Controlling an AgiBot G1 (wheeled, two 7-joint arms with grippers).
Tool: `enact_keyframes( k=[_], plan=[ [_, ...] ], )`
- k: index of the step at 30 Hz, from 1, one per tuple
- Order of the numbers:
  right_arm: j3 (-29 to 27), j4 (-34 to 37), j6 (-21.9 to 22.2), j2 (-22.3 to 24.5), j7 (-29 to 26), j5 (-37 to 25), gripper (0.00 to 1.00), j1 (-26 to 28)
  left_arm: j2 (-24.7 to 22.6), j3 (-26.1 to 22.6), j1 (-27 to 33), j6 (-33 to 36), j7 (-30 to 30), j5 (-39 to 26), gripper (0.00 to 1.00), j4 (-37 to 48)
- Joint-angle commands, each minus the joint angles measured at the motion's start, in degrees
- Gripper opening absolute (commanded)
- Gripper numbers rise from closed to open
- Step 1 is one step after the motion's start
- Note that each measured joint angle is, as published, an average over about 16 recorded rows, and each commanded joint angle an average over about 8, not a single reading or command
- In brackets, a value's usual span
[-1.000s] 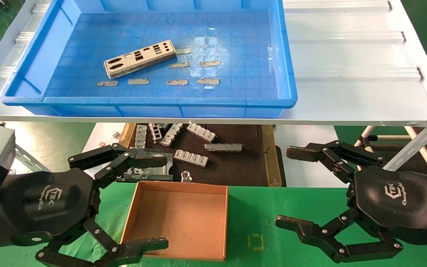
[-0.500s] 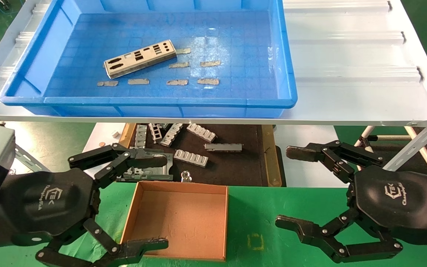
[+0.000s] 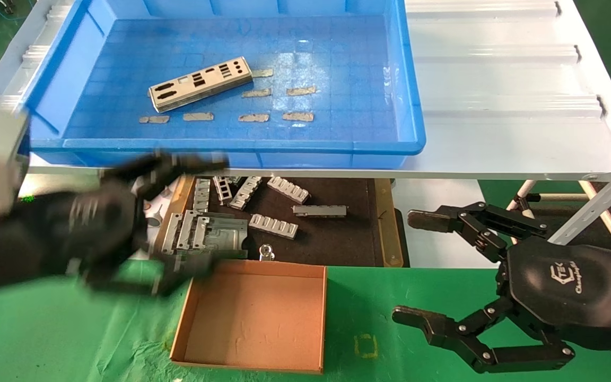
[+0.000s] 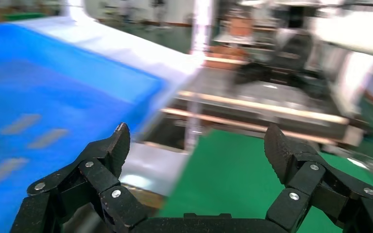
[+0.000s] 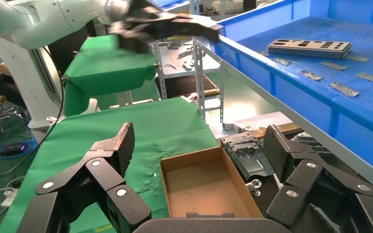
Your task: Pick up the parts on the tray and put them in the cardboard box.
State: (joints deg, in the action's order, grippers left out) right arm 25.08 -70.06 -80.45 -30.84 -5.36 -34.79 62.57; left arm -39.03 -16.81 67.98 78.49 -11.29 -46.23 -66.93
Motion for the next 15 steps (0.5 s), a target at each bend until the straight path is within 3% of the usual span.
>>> enact_keyframes(
  k=[1, 7, 15],
  plan=[
    [0.0, 0.0, 0.0, 0.0, 0.0, 0.0, 0.0, 0.0, -1.05, -0.14, 1.6, -2.16, -0.4, -1.07, 1.0, 1.42],
    [0.0, 0.0, 0.0, 0.0, 0.0, 0.0, 0.0, 0.0, -6.75, -2.99, 12.12, -6.92, 1.42, -8.61, 1.0, 12.72],
    [0.0, 0.0, 0.0, 0.0, 0.0, 0.0, 0.0, 0.0, -14.0, -7.57, 26.49, -10.19, 8.68, -19.16, 1.0, 31.33]
  ],
)
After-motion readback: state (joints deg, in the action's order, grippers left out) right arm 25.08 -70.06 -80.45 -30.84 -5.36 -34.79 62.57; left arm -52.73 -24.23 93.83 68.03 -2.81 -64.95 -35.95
